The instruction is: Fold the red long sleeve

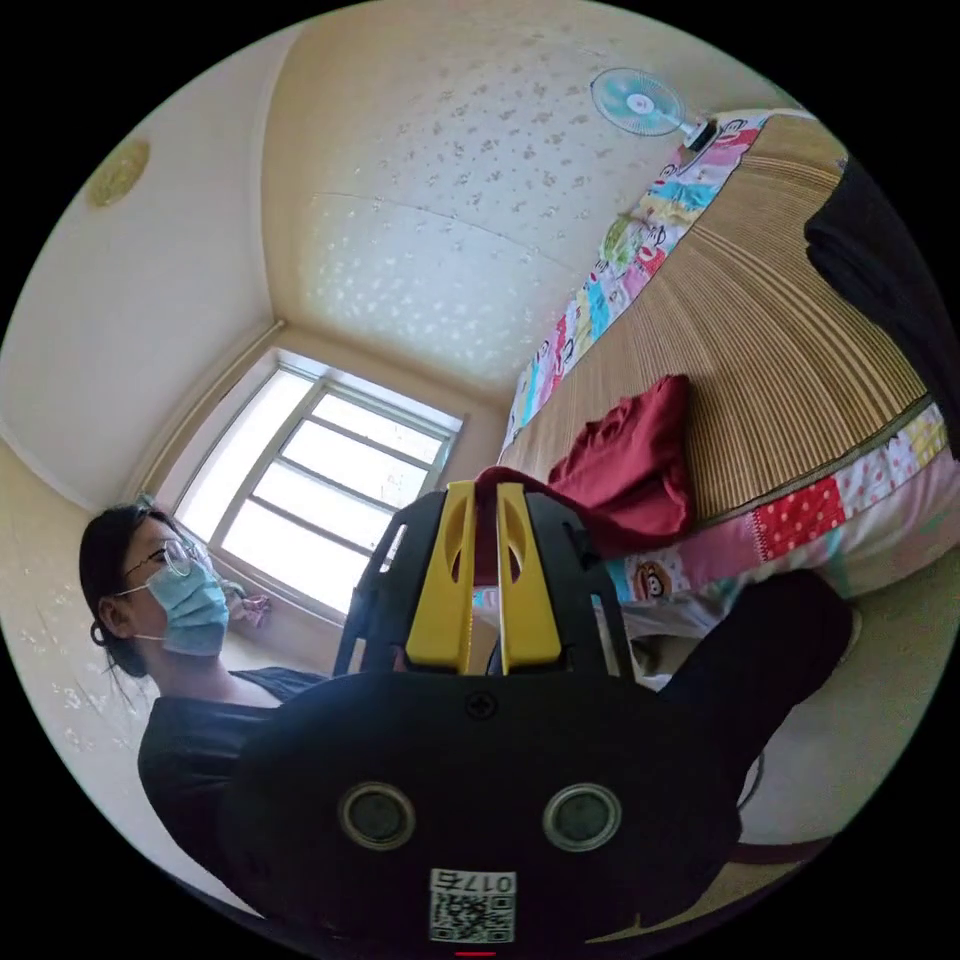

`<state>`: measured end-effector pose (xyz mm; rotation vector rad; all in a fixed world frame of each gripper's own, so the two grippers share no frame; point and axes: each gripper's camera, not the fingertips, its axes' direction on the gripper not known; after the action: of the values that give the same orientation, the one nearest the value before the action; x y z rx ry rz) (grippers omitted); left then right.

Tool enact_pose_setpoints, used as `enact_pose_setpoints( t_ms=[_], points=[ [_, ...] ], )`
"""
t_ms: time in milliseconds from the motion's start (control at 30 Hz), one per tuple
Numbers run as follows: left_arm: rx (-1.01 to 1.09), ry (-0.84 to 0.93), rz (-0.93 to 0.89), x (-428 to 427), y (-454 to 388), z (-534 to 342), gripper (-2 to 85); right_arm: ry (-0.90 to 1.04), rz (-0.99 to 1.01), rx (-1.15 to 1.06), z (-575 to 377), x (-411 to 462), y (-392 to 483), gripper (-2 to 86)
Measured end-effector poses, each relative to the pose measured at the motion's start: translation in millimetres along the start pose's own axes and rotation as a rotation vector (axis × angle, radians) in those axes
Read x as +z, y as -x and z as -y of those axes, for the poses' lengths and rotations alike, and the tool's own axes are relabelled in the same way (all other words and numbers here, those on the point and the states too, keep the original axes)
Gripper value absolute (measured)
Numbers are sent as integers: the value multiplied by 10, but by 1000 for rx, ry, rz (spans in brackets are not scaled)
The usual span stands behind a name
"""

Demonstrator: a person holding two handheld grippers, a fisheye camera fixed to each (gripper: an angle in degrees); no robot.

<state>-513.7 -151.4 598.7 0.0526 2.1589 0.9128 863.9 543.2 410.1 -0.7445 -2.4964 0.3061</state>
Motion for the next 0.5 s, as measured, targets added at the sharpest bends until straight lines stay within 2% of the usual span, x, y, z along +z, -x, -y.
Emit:
enact_pose_setpoints(
  t_ms=[133,300,367,500],
  points=[
    [-44,-101,206,326,345,263,43,-38,-168,39,401,311,-226,27],
    [-90,-211,363,803,974,905,42,-57,-273,51,1230,1001,-707,30],
    [-137,-224,402,1004,1300,1168,41,-59,-361,93,1602,1414,-1007,32],
    [-210,-204,588,1456,1979,1612,42,-61,-394,203,1928,1882,-1456,36]
  ],
)
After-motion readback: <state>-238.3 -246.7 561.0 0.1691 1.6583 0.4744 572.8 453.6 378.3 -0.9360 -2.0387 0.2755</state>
